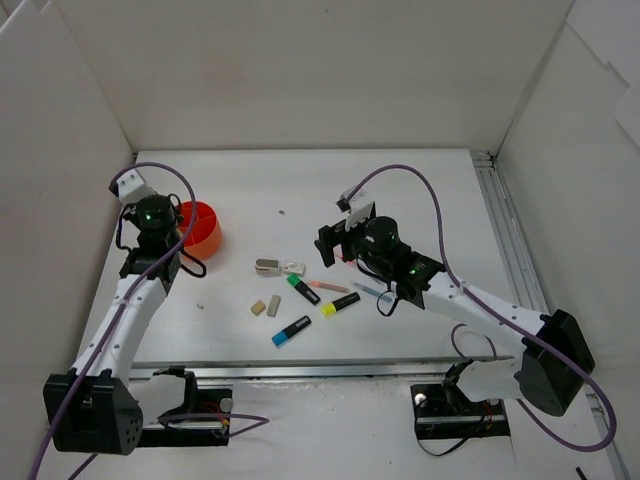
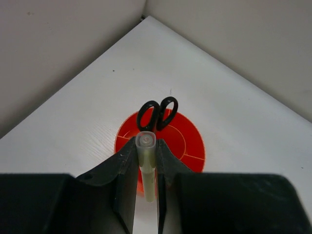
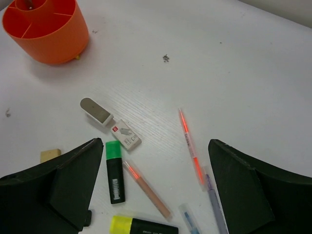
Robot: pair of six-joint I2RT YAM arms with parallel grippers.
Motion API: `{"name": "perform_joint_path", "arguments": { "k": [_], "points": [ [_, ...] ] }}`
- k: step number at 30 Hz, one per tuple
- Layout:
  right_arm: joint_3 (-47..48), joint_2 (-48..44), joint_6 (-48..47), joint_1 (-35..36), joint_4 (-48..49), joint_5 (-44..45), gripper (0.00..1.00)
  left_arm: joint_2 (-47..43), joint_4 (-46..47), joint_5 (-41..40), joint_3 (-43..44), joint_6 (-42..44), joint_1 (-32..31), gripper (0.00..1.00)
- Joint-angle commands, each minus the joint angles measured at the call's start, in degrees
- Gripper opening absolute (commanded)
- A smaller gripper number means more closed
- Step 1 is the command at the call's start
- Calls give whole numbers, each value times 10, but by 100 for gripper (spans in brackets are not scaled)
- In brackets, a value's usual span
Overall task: Sort the stationery into containers
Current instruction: Place the pen in the storage box.
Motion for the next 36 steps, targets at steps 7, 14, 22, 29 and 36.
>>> {"name": "perform_joint_path", "arguments": {
  "k": [7,14,22,29,36],
  "points": [
    [-10,-38,-4,-39,0,36,87,89,126,-9,25,14,40,0],
    [-37,-54,-2,-61,-5,55,87,113,181,-21,-7,20,46,0],
    [-59,-86,0,-81,-24,65,88,173,156,-42,8,-9,46,2],
    [-64,-98,-14,-84,-54,40,89,136,113,-21,3,-30,46,46],
    [-49,-58,-20,-85,-87,10,88,49,24,20,10,-41,46,99]
  ]
}}
